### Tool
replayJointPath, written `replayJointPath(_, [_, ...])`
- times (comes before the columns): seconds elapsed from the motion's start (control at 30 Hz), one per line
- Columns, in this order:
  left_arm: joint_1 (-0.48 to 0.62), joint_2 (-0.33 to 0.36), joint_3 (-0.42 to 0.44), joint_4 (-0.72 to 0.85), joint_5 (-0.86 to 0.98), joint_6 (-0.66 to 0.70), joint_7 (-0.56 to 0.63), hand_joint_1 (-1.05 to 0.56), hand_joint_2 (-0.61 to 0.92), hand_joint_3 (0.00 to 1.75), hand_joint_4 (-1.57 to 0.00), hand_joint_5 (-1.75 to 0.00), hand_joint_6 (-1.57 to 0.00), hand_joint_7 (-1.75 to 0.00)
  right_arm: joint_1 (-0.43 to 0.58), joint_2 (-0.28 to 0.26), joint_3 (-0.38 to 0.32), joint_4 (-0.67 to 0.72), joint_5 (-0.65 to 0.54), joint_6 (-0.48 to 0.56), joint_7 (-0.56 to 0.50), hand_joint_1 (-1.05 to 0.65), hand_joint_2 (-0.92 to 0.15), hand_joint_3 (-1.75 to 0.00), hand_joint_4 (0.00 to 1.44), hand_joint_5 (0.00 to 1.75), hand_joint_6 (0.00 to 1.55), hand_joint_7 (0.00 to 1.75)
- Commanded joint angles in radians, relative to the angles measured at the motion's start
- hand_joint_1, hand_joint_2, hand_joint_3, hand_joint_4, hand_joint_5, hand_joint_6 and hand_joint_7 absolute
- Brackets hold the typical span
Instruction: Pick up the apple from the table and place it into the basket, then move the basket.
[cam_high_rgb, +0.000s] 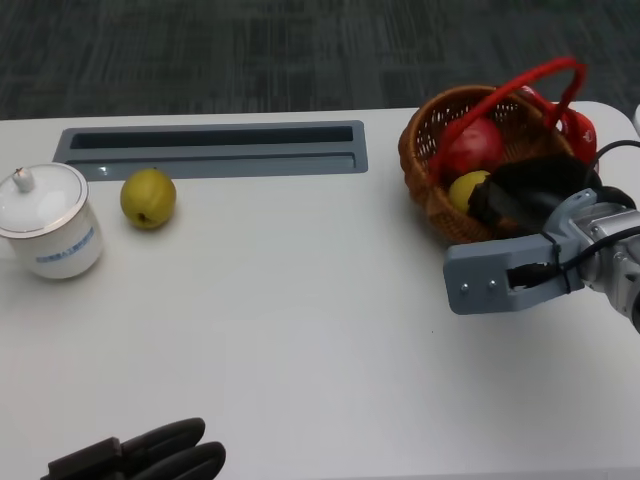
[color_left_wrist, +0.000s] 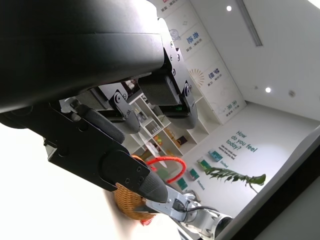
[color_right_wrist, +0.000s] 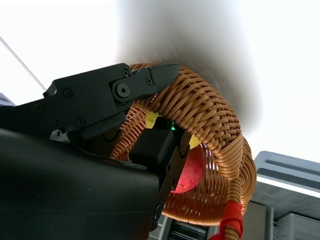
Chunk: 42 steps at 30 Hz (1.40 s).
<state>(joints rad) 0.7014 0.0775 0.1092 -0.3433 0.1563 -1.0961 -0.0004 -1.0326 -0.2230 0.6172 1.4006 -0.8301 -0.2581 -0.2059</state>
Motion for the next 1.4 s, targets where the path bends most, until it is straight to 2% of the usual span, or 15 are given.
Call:
replayJointPath(0.03, [0.018,0.008,0.001,0.003,-0.009,-0.013,-0.009,-0.48,0.72,0.01,-0.91,-0.01,-0.86,-0.01,0.009,-0.041,-0.024,0.01,0.011,0.033,0.021,-0.31,-0.92,-0.02,1.12,0.01,1.0,0.0])
replayJointPath(0.2, [0.02,0.008,-0.014,0.015,-0.011,-0.024,-0.012,-0.48,0.72,0.0,-0.91,-0.01,-0.87,-0.01,0.017,-0.057,-0.052,0.008,0.023,0.024,0.018,-0.32,-0.9,0.0,1.16,0.02,1.03,0.02])
replayJointPath(0.3, [0.021,0.004,-0.017,0.027,-0.006,-0.032,-0.011,-0.49,0.72,0.0,-0.92,-0.01,-0.87,0.0,0.028,-0.058,-0.085,0.007,0.046,0.016,0.032,-0.38,-0.88,0.0,1.07,0.01,0.94,0.01])
replayJointPath(0.37, [0.028,-0.001,-0.02,0.026,-0.004,-0.029,-0.012,-0.49,0.72,0.0,-0.92,-0.01,-0.87,0.0,0.033,-0.057,-0.096,0.008,0.052,0.015,0.052,-0.53,-0.83,0.0,0.89,0.0,0.73,0.0])
replayJointPath(0.47, [0.046,-0.009,-0.025,0.015,0.003,-0.008,-0.013,-0.52,0.71,0.0,-0.93,-0.01,-0.87,0.0,0.039,-0.055,-0.047,0.008,0.0,0.009,0.052,-0.89,-0.83,-0.02,0.44,0.0,0.34,0.0])
replayJointPath(0.5, [0.048,-0.01,-0.026,0.014,0.004,-0.004,-0.014,-0.54,0.71,0.0,-0.93,-0.01,-0.87,0.0,0.04,-0.051,-0.029,0.008,-0.019,0.006,0.047,-0.97,-0.86,-0.03,0.29,0.0,0.24,0.0])
replayJointPath(0.57, [0.045,-0.009,-0.027,0.018,0.006,-0.002,-0.015,-0.55,0.7,0.0,-0.93,-0.01,-0.87,0.0,0.042,-0.043,-0.014,0.008,-0.032,-0.002,0.042,-1.03,-0.89,-0.04,0.16,0.0,0.15,0.0])
replayJointPath(0.77, [0.003,-0.004,-0.044,0.037,0.01,0.01,-0.021,-0.55,0.7,0.0,-0.94,-0.01,-0.87,0.0,0.036,-0.026,-0.041,0.002,0.005,-0.041,0.051,-1.05,-0.91,-0.03,0.09,0.0,0.08,0.0])
replayJointPath(0.97, [-0.053,0.009,-0.058,0.059,0.016,0.011,-0.027,-0.49,0.71,0.0,-0.92,0.0,-0.87,0.0,0.026,-0.035,-0.098,-0.004,0.062,-0.079,0.091,-1.05,-0.91,-0.02,0.05,0.01,0.05,0.01])
replayJointPath(1.2, [-0.105,0.013,-0.052,0.084,0.041,0.014,-0.027,-0.51,0.72,0.0,-0.93,0.0,-0.87,0.0,0.021,-0.073,-0.189,-0.012,0.141,-0.156,0.079,-1.04,-0.87,0.0,0.2,0.06,0.15,0.04])
replayJointPath(1.3, [-0.127,0.017,-0.06,0.104,0.04,0.011,-0.029,-0.52,0.72,0.0,-0.93,0.0,-0.87,0.0,0.011,-0.085,-0.234,-0.014,0.179,-0.17,0.093,-0.97,-0.82,0.0,0.26,0.05,0.2,0.03])
replayJointPath(1.4, [-0.145,0.023,-0.075,0.115,0.032,0.016,-0.032,-0.52,0.72,0.0,-0.93,0.0,-0.87,0.0,-0.005,-0.101,-0.241,-0.017,0.181,-0.171,0.096,-0.95,-0.82,-0.01,0.27,0.03,0.21,0.01])
